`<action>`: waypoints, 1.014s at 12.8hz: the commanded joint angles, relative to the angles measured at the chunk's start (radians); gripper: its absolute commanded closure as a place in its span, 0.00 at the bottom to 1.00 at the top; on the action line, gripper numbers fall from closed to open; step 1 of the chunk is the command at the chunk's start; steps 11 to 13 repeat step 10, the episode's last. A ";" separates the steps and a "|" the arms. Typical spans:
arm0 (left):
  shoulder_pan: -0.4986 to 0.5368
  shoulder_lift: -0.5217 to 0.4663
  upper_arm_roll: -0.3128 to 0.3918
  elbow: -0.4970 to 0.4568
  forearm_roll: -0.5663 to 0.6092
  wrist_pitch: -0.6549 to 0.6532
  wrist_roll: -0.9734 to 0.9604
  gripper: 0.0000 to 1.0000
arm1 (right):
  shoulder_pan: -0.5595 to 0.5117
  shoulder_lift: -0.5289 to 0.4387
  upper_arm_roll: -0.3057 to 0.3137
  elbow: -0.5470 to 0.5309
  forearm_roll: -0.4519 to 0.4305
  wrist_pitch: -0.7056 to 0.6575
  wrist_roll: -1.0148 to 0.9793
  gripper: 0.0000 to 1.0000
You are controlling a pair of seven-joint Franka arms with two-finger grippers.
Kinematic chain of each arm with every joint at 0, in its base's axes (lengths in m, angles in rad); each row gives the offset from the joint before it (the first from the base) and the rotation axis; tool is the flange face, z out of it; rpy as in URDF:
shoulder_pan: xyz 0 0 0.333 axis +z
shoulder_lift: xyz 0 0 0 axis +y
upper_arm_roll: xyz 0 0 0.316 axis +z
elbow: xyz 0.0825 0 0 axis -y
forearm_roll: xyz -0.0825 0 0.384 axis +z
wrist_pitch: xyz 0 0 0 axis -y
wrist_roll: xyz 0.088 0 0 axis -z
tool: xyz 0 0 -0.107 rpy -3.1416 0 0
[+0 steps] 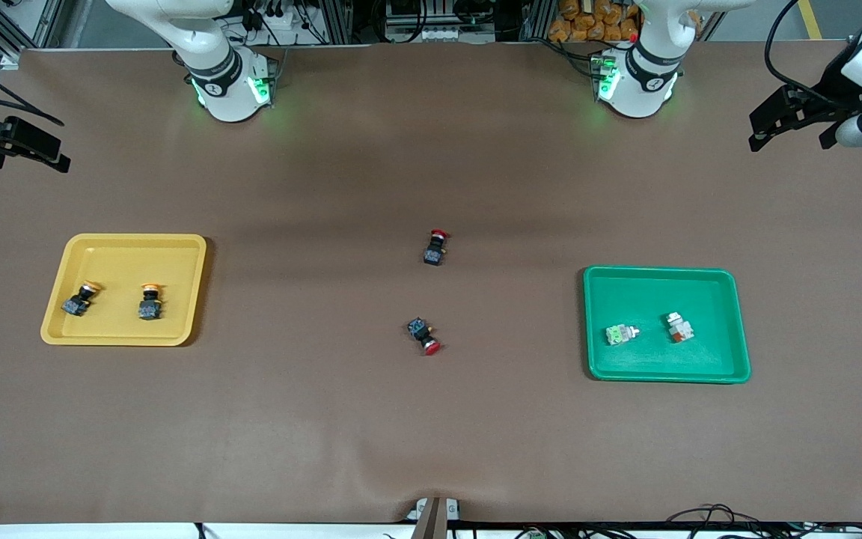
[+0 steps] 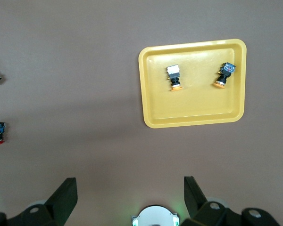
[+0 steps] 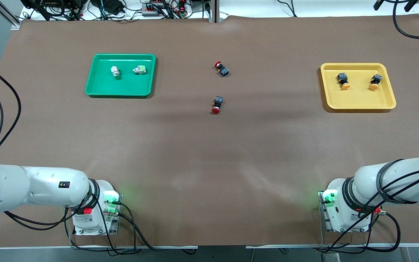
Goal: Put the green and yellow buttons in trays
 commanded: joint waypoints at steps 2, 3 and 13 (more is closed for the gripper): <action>-0.001 0.044 -0.004 0.056 0.016 -0.049 0.003 0.00 | -0.022 -0.011 0.017 -0.008 0.002 -0.009 -0.007 0.00; 0.000 0.049 -0.004 0.071 0.016 -0.056 0.003 0.00 | -0.022 -0.010 0.017 -0.008 0.002 -0.008 -0.007 0.00; 0.002 0.055 -0.002 0.082 0.016 -0.071 0.003 0.00 | -0.024 -0.010 0.017 -0.008 0.000 -0.008 -0.007 0.00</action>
